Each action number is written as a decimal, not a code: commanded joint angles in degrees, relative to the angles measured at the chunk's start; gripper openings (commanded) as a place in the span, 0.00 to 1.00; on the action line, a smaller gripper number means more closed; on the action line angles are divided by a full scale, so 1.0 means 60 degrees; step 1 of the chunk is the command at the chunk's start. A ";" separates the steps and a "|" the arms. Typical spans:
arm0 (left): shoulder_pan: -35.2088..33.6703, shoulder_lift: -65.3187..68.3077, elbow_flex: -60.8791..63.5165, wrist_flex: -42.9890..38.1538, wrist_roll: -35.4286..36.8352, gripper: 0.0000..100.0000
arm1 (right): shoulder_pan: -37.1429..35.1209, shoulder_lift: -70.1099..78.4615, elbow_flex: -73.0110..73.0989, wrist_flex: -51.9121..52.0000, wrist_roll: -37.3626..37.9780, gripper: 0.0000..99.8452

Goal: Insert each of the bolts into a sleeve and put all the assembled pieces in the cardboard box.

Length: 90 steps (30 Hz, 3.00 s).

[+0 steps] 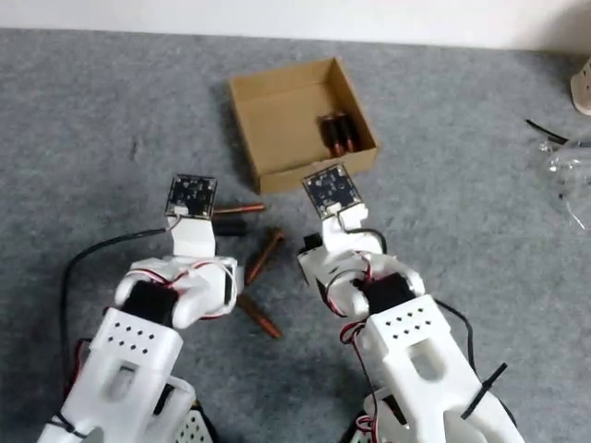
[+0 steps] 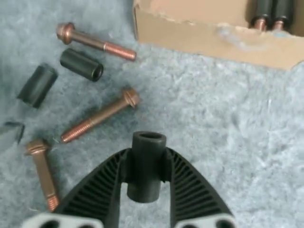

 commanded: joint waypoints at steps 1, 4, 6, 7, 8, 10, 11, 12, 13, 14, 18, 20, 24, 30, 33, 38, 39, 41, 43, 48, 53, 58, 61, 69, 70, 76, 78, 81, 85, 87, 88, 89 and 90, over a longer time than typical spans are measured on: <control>0.0168 -0.0066 0.0125 0.0029 0.0469 0.11 | 0.0315 -0.0330 -0.0051 -0.0388 0.0190 0.00; 0.0198 -0.0037 0.0154 0.0044 0.1538 0.09 | 0.0462 -0.0330 -0.0051 -0.0388 0.0205 0.00; 0.0520 -0.0022 0.0256 0.0044 0.1802 0.09 | 0.0462 -0.0330 -0.0051 -0.0388 0.0205 0.00; 0.0755 -0.0022 0.0330 0.0059 0.1802 0.08 | 0.0462 -0.0330 -0.0051 -0.0403 0.0205 0.00; 0.0989 -0.0022 0.0403 0.0073 0.1832 0.08 | 0.0462 -0.0330 -0.0051 -0.0403 0.0205 0.00; 0.1604 -0.0022 0.0462 0.0337 0.1890 0.07 | 0.0476 -0.0330 -0.0051 -0.0403 0.0205 0.00; 0.1956 -0.0037 0.0462 0.0527 0.2110 0.07 | 0.0505 -0.0330 -0.0051 -0.0403 0.0205 0.00; 0.2308 -0.0051 0.0418 0.0674 0.2549 0.07 | 0.0505 -0.0330 -0.0051 -0.0403 0.0205 0.00; 0.2615 -0.0066 0.0403 0.0747 0.3062 0.07 | 0.0505 -0.0330 -0.0051 -0.0403 0.0205 0.00; 0.2850 -0.0066 0.0403 0.0718 0.3473 0.07 | 0.0505 -0.0330 -0.0051 -0.0403 0.0205 0.00; 0.3363 -0.0037 0.0432 0.0513 0.4000 0.10 | 0.0505 -0.0330 -0.0051 -0.0403 0.0205 0.00; 0.3333 -0.0022 0.0447 0.0513 0.4000 0.13 | 0.0505 -0.0330 -0.0051 -0.0403 0.0205 0.00; 0.3216 -0.0022 0.0462 0.0557 0.4015 0.17 | 0.0505 -0.0330 -0.0051 -0.0403 0.0205 0.00; 0.2557 -0.0022 0.0491 0.0586 0.4015 0.12 | 0.0505 -0.0330 -0.0051 -0.0403 0.0205 0.00; 0.2410 -0.0022 0.0667 0.0586 0.4015 0.13 | 0.0505 -0.0330 -0.0051 -0.0403 0.0205 0.00; 0.2440 -0.0022 0.0945 0.0527 0.4015 0.13 | 0.0505 -0.0330 -0.0051 -0.0403 0.0205 0.00; 0.2454 -0.0022 0.0960 0.0527 0.4015 0.13 | 0.0505 -0.0330 -0.0051 -0.0403 0.0205 0.00; 0.2454 -0.0022 0.0974 0.0513 0.4015 0.13 | 0.0505 -0.0330 -0.0051 -0.0403 0.0205 0.00; 0.2454 -0.0022 0.1004 0.0513 0.4015 0.13 | 0.0505 -0.0330 -0.0051 -0.0403 0.0205 0.00; 0.2454 -0.0007 0.1048 0.0513 0.4015 0.13 | 0.0505 -0.0330 -0.0051 -0.0403 0.0205 0.00; 0.2410 -0.0007 0.1692 -0.0176 0.4015 0.13 | 0.0505 -0.0330 -0.0051 -0.0403 0.0205 0.00; 0.2454 -0.0007 0.1971 -0.0777 0.4015 0.13 | 0.0505 -0.0330 -0.0051 -0.0403 0.0205 0.00; 0.2440 -0.0007 0.2190 -0.1187 0.4015 0.13 | 0.0505 -0.0330 -0.0051 -0.0403 0.0205 0.00; 0.2381 -0.0007 0.2498 -0.1729 0.4015 0.13 | 0.0505 -0.0330 -0.0051 -0.0403 0.0220 0.00; 0.2381 -0.0007 0.2484 -0.1744 0.4029 0.13 | 0.0505 -0.0330 -0.0051 -0.0403 0.0220 0.00; 0.2381 -0.0007 0.2513 -0.1978 0.4293 0.13 | 0.0505 -0.0330 -0.0051 -0.0403 0.0220 0.00; 0.2440 0.0007 0.2527 -0.1963 0.4366 0.13 | 0.0505 -0.0330 -0.0051 -0.0403 0.0220 0.00; 0.2410 0.0007 0.2630 -0.1963 0.4366 0.13 | 0.0505 -0.0330 -0.0051 -0.0403 0.0220 0.00; 0.2381 0.0007 0.2791 -0.1993 0.4630 0.13 | 0.0505 -0.0330 -0.0051 -0.0403 0.0220 0.00; 0.2381 0.0007 0.2777 -0.1993 0.4747 0.13 | 0.0505 -0.0330 -0.0051 -0.0403 0.0220 0.00; 0.2381 0.0007 0.2777 -0.1993 0.4762 0.13 | 0.0505 -0.0330 -0.0051 -0.0403 0.0220 0.00; 0.2381 0.0007 0.2762 -0.1993 0.4762 0.13 | 0.0505 -0.0330 -0.0051 -0.0403 0.0220 0.00; 0.2381 0.0051 0.2747 -0.1993 0.4762 0.13 | 0.0505 -0.0330 -0.0051 -0.0403 0.0220 0.00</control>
